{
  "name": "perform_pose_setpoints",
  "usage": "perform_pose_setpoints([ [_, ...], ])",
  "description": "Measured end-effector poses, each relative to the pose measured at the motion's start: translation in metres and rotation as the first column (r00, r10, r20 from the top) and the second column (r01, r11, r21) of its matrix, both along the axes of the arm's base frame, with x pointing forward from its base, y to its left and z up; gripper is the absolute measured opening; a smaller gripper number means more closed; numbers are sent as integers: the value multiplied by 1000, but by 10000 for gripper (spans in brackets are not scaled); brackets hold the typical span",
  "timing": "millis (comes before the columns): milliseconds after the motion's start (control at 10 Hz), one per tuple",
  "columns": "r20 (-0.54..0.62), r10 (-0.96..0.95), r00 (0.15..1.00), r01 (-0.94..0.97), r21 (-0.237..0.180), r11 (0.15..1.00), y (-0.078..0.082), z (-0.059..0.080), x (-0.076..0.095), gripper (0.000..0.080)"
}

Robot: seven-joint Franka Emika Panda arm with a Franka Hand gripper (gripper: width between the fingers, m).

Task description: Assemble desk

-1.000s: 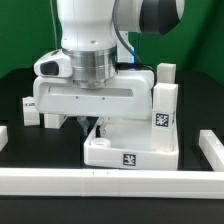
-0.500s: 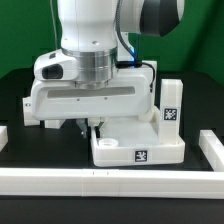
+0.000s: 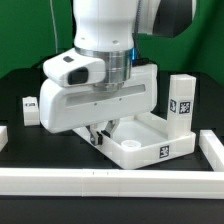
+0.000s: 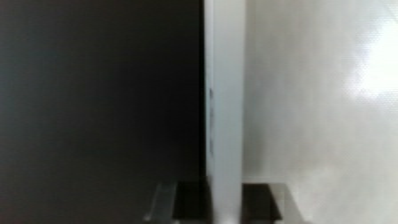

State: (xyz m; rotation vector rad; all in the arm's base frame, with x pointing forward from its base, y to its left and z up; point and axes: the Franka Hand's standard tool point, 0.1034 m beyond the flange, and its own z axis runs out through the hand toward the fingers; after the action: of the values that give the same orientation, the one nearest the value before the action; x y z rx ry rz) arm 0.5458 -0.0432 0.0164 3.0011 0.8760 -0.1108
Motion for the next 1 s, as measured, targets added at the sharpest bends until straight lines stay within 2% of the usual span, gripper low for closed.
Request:
perform_pose_setpoints([
  [400,-18,205,979,-205,-4,979,-7,-1,-3,63],
  [600,-25,347,937,-348,-19,937,13,2,11,63],
  [800,-30,450,893,-450,-15,893,28,0,32,63],
  [900,-22,459,888,-459,-17,888,30,-1,38,63],
  [1000,-26,455,890,-455,-17,890,28,-2,36,63],
])
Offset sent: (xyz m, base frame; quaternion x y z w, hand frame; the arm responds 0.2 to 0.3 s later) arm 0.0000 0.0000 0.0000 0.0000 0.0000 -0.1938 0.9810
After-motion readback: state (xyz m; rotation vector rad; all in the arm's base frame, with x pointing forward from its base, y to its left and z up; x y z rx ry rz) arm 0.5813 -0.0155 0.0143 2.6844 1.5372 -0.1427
